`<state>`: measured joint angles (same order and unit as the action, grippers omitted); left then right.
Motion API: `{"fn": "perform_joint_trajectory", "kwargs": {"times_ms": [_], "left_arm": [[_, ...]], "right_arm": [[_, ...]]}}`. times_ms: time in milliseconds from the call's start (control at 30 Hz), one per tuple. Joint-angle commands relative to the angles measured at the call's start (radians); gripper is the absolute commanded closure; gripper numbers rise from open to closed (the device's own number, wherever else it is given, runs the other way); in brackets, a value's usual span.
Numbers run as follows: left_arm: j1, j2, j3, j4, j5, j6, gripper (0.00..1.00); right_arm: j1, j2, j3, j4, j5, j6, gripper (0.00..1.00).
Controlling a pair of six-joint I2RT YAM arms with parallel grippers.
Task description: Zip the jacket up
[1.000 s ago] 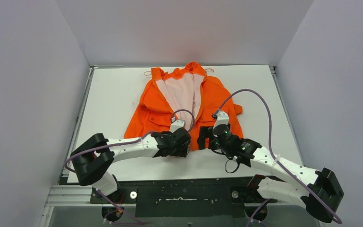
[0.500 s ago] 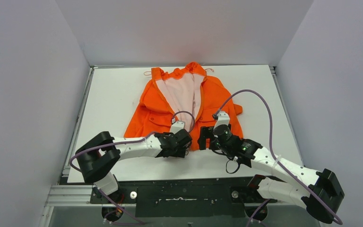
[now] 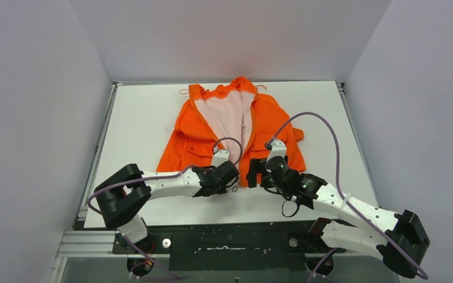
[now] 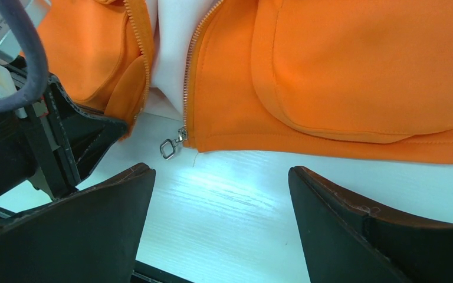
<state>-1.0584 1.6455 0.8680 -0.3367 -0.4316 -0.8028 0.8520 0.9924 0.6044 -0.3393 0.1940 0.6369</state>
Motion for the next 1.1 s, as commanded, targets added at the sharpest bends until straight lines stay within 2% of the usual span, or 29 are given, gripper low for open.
{"fn": "perform_joint_trajectory", "kwargs": {"times_ms": [0, 300, 667, 1067], "left_arm": [[0.000, 0.034, -0.065, 0.027, 0.086, -0.028, 1.00], [0.003, -0.113, -0.061, 0.018, 0.094, -0.014, 1.00], [0.069, -0.340, -0.057, -0.036, 0.099, 0.031, 1.00], [0.152, -0.453, -0.129, -0.029, 0.151, 0.051, 1.00]], "right_arm": [[0.009, -0.018, -0.011, 0.026, 0.037, 0.022, 0.13], [0.009, 0.042, -0.016, 0.061, 0.046, 0.016, 0.14], [0.005, 0.245, 0.047, 0.140, 0.046, -0.022, 0.18], [-0.005, 0.419, 0.095, 0.196, 0.034, -0.053, 0.26]]}}
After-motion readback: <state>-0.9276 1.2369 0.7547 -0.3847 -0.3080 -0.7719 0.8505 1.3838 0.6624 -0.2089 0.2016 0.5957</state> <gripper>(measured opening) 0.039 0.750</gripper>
